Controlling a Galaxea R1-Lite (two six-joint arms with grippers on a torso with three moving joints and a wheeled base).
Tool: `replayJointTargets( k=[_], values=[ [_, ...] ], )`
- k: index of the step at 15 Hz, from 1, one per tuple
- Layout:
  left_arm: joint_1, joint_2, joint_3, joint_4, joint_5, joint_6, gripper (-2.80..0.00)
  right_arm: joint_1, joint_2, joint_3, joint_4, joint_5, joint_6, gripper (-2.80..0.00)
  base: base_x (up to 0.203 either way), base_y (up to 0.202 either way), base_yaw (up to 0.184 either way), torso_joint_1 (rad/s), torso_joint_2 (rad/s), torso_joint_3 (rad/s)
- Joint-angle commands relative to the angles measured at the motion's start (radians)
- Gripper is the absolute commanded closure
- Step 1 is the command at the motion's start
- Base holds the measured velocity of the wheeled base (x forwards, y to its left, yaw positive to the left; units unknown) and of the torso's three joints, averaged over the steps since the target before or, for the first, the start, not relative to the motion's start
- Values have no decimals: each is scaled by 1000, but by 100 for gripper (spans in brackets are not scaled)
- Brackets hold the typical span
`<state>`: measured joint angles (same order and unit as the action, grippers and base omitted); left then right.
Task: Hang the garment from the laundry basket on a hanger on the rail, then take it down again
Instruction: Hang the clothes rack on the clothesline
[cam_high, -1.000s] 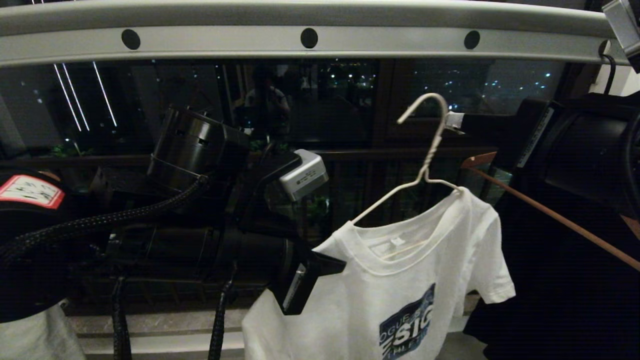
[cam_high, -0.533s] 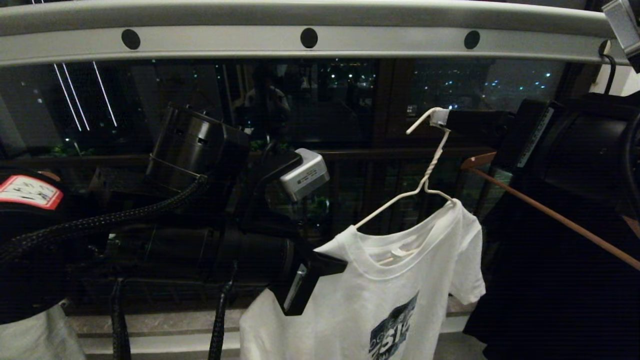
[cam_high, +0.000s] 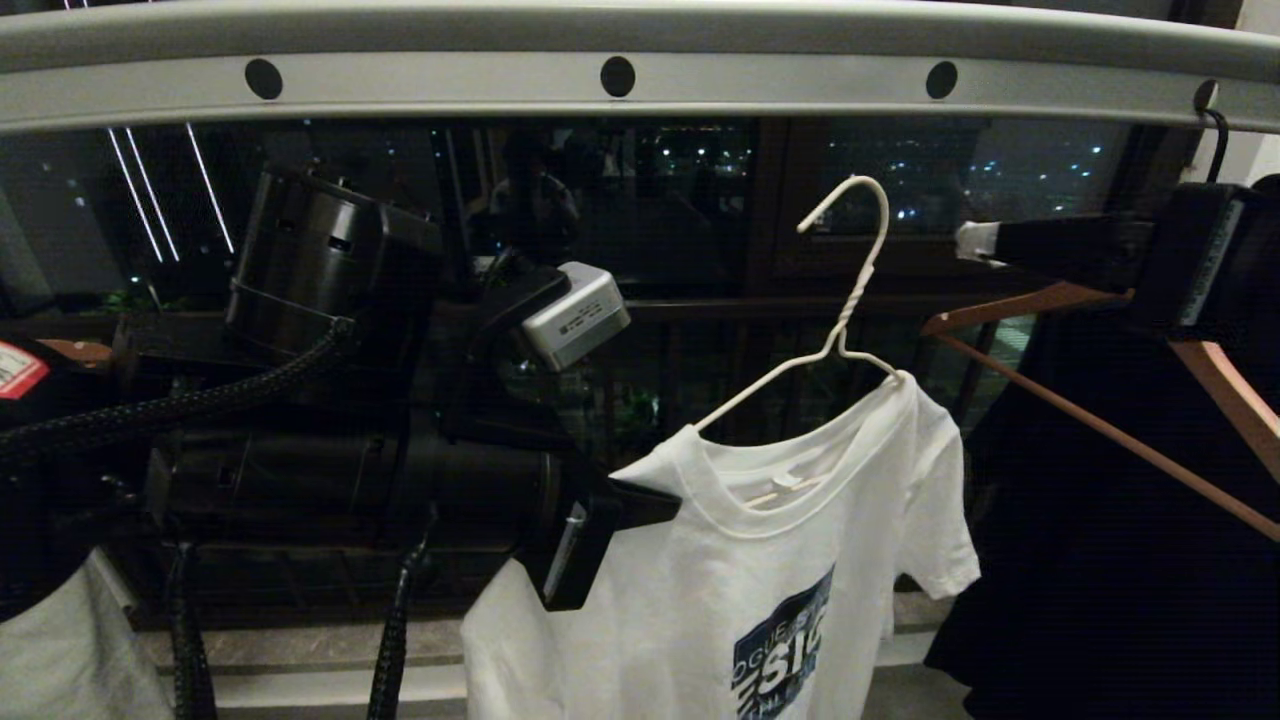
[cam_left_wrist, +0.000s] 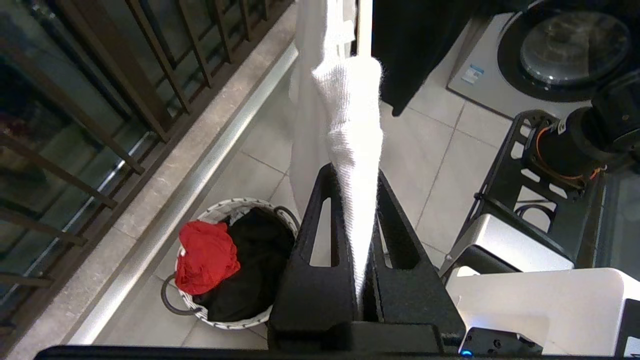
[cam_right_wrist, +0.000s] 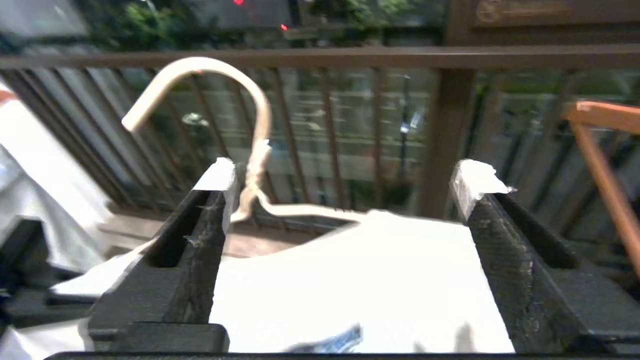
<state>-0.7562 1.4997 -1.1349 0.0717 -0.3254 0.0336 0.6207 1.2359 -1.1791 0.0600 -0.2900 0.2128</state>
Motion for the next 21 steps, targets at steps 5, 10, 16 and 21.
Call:
replayJointTargets(
  k=[5,10,16,21],
  values=[
    [5,-46,4,6,-45,-3,0,-158,-17,-47,156,117,-68,0,0,0,0,0,0,0],
    [24,-82,36,11,-102,-9,0,-360,22,-75,253,340,-150,0,0,0,0,0,0,0],
    [96,-114,56,15,-239,-8,0,-489,44,-113,403,547,-276,0,0,0,0,0,0,0],
    [157,-112,61,29,-393,1,0,-609,74,-162,542,695,-443,0,0,0,0,0,0,0]
  ],
)
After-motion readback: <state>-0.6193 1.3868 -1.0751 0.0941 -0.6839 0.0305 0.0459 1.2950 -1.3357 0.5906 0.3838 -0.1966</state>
